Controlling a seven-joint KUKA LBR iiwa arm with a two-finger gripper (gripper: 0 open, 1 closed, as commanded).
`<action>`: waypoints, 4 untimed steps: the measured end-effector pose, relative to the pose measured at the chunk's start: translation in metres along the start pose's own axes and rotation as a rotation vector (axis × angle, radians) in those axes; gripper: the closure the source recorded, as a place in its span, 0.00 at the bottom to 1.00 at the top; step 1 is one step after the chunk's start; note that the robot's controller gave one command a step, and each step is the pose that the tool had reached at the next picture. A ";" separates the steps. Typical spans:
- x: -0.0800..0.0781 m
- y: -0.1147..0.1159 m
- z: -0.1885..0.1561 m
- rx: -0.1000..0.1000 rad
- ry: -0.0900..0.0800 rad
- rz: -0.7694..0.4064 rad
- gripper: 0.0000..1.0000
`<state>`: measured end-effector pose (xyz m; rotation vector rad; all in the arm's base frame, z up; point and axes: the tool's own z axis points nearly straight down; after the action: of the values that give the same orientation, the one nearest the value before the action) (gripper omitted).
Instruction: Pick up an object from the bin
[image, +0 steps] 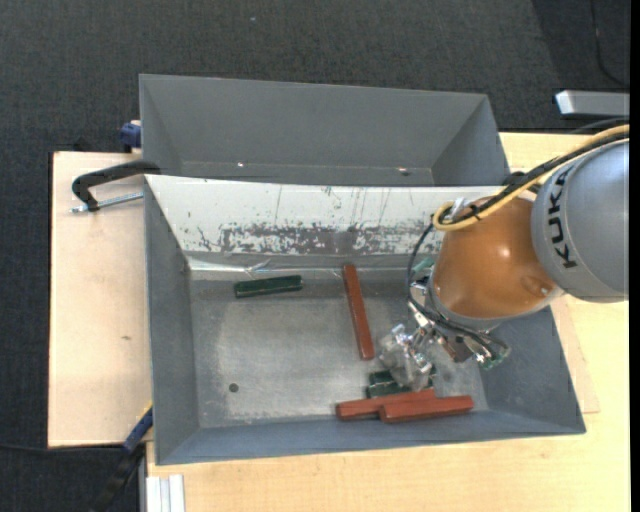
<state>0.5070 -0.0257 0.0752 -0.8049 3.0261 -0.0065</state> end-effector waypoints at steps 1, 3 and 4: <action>-0.012 0.027 0.000 -0.001 0.002 0.029 1.00; -0.053 0.077 -0.027 -0.006 0.004 0.077 0.00; -0.059 0.063 -0.025 -0.009 0.005 -0.048 0.00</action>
Offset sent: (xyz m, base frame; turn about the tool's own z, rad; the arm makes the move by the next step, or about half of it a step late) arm 0.0066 0.0919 0.0267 0.0776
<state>0.5271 0.0583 0.1008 -0.8789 3.0128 0.0050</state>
